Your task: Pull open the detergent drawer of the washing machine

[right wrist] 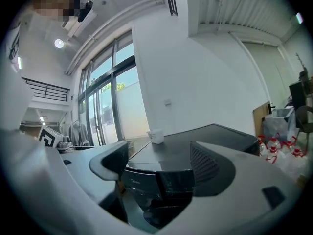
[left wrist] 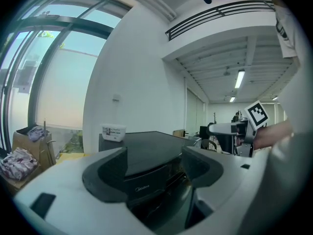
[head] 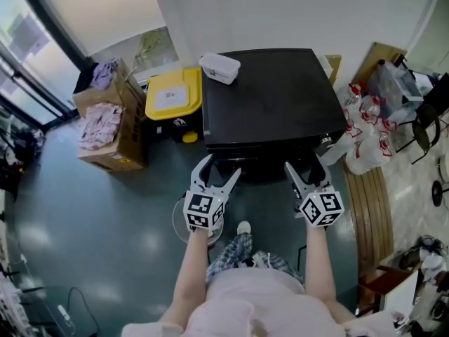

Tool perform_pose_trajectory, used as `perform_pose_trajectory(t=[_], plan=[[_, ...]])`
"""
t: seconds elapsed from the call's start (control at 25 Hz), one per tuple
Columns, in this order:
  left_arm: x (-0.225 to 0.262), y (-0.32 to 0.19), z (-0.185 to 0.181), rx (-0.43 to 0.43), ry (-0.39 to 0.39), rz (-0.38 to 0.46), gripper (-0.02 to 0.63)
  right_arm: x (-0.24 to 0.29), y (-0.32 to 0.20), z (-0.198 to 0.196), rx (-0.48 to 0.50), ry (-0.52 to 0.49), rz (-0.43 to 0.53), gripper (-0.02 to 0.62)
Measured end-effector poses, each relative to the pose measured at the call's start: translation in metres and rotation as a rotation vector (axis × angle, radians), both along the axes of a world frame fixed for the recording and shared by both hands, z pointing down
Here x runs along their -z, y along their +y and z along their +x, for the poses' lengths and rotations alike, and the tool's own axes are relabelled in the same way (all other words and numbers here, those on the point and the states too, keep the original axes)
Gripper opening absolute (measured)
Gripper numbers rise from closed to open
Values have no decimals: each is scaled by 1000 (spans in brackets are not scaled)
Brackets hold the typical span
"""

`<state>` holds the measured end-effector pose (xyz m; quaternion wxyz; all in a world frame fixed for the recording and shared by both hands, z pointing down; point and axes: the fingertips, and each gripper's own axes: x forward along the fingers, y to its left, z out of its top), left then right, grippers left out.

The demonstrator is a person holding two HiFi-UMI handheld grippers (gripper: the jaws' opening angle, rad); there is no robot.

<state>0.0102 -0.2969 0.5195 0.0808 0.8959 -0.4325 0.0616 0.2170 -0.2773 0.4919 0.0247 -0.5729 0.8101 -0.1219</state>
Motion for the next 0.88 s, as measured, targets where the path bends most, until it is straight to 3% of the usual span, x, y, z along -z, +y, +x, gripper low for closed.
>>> perform_pose_trajectory(t=[0.44, 0.88], plan=[[0, -63, -1, 13, -29, -10, 337, -1, -71, -15, 47, -12, -5, 393], [-13, -87, -1, 16, -79, -61, 337, -10, -108, -52, 244, 93, -62, 393]])
